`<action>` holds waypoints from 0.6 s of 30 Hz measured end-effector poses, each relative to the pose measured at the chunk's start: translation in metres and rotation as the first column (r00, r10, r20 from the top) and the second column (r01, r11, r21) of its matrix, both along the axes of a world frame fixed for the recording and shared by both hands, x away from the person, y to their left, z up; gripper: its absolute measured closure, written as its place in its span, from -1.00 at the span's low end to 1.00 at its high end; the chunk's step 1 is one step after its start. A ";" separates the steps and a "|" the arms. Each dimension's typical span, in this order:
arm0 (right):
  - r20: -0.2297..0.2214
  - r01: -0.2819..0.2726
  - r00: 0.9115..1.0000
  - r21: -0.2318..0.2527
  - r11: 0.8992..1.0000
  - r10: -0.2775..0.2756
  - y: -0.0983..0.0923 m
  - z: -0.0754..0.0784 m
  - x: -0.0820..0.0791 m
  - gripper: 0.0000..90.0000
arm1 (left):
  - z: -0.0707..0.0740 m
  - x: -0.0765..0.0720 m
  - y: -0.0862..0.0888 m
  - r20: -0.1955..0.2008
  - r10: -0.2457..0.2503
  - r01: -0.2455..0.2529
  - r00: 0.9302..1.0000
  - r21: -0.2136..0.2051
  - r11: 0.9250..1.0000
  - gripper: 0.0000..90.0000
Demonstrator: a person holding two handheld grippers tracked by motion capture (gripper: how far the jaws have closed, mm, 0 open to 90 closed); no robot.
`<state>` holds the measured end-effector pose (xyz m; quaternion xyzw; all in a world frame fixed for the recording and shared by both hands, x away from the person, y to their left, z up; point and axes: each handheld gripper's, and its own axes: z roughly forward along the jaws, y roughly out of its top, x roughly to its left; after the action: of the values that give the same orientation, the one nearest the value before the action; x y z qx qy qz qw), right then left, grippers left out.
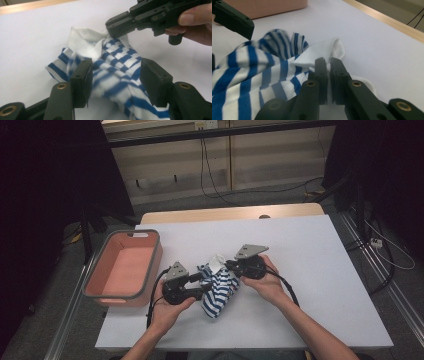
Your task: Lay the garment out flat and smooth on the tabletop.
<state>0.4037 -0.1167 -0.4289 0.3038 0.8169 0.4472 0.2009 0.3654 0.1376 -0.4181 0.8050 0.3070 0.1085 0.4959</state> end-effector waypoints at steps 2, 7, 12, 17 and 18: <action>-0.004 -0.008 1.000 -0.002 1.000 0.008 0.008 0.001 0.006 0.96 | 0.000 0.000 0.001 0.027 0.018 -0.018 0.999 0.021 1.000 -0.02; -0.008 -0.039 0.999 -0.012 0.999 0.039 0.025 -0.004 0.012 1.00 | -0.007 0.003 -0.005 0.018 0.004 -0.006 1.000 0.069 0.998 0.01; -0.039 -0.044 0.998 -0.006 0.999 0.044 0.030 -0.012 0.012 0.85 | -0.017 0.005 -0.015 0.020 -0.022 0.019 1.000 0.151 0.988 0.01; -0.030 0.008 1.000 0.059 0.998 -0.006 0.004 0.003 0.010 0.54 | -0.036 0.010 -0.024 -0.041 -0.057 0.066 0.997 0.260 0.963 0.37; -0.024 0.033 0.999 0.068 0.997 -0.032 -0.009 0.006 0.006 0.50 | -0.038 0.011 -0.025 -0.057 -0.057 0.070 0.997 0.272 0.960 0.50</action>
<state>0.4101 -0.1259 -0.4231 0.3287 0.7983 0.4682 0.1883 0.3767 0.1123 -0.4566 0.8777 0.2749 0.1144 0.3754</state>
